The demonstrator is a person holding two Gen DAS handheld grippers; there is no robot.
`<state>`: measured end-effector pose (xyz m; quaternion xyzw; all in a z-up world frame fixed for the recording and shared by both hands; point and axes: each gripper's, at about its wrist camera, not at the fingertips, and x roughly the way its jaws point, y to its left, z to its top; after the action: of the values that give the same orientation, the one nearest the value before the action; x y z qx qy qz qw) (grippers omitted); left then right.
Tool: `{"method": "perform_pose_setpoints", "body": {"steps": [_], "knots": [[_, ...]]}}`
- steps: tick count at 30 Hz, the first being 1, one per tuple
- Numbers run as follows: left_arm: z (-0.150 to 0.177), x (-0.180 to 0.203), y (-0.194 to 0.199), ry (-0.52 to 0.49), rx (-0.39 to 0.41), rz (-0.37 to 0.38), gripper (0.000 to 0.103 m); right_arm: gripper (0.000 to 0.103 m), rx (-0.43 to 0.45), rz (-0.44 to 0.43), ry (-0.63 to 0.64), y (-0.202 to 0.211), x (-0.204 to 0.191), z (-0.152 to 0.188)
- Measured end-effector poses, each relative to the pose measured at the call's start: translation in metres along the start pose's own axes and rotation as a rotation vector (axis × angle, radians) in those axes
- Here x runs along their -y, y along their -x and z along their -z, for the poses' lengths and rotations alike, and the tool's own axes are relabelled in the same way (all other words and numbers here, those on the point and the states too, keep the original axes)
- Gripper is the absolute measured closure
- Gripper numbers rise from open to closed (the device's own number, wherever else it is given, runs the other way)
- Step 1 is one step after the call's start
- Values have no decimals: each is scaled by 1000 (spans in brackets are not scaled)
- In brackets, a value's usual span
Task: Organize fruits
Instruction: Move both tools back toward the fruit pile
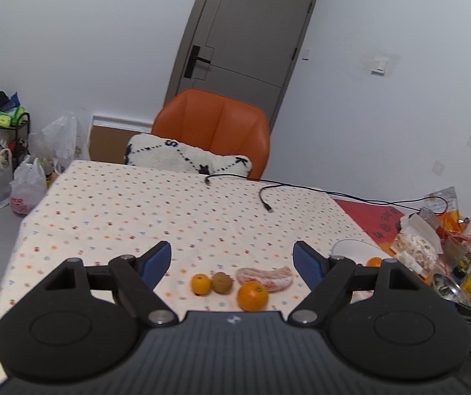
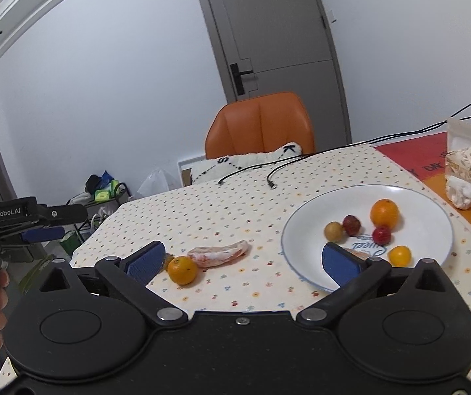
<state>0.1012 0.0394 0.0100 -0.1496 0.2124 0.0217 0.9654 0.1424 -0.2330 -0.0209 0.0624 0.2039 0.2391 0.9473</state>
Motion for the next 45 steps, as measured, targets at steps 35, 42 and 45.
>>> {"method": "perform_pose_setpoints", "body": {"steps": [35,42,45], "knots": [[16,-46,-59,44,-124,-21,32,24,-192,-112,17,-80,-30,12],[21,-47,-77,44,-161,2,45,37,-246,-140,20,-99,-34,17],[22,-47,-85,48,-179,9,51,41,-262,-152,17,-106,-35,18]]}}
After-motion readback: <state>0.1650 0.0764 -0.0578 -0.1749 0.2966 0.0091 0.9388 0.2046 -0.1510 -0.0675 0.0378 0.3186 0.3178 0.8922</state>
